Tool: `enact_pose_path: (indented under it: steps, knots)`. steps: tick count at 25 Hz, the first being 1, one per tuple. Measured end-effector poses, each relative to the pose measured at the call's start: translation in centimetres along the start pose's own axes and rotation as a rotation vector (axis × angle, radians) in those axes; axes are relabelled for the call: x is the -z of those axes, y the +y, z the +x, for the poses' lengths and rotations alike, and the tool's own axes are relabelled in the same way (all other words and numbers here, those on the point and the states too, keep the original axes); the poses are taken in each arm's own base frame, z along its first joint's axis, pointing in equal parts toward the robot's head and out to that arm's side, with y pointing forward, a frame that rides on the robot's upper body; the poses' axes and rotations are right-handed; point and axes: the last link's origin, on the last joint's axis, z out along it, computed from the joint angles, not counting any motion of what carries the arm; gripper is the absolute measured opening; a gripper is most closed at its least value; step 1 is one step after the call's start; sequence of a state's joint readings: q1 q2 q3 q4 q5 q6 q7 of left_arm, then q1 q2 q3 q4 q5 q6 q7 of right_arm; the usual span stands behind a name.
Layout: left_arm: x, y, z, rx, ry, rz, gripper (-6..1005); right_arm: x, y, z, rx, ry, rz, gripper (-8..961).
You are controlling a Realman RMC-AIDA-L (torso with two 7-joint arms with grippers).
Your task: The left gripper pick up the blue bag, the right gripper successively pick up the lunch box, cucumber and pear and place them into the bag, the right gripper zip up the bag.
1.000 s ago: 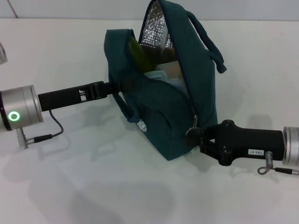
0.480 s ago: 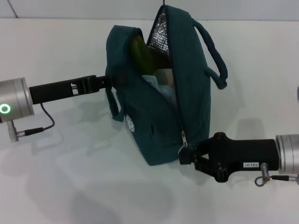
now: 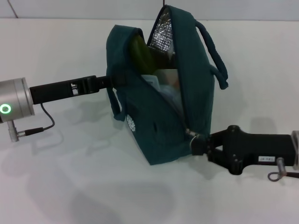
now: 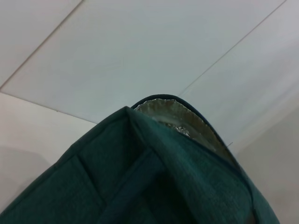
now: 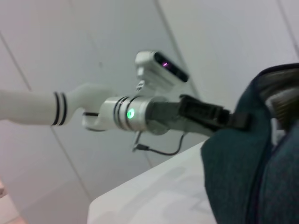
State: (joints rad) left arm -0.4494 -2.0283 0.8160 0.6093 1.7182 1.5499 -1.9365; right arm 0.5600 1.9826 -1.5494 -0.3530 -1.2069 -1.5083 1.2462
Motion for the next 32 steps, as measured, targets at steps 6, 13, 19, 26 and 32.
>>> enact_pose_path:
  steps: [6,13,19,26,32]
  knots:
    - [-0.1,0.0,0.1,-0.002,0.002,0.002,72,0.9,-0.1,0.3,-0.011,-0.021,0.032,19]
    - [-0.3,0.0,0.1,-0.001,0.004,0.003,72,1.0,-0.2,0.4,-0.016,-0.019,0.038,2]
    - [-0.3,-0.1,0.0,0.002,0.005,0.004,72,1.5,-0.1,0.8,-0.024,-0.013,0.048,17]
    - [-0.3,-0.1,-0.1,0.006,0.005,0.004,73,2.3,0.3,1.1,-0.02,0.023,0.017,83]
    - [-0.4,0.0,0.0,0.004,0.003,0.001,73,2.1,-0.2,1.1,-0.02,0.028,0.044,209]
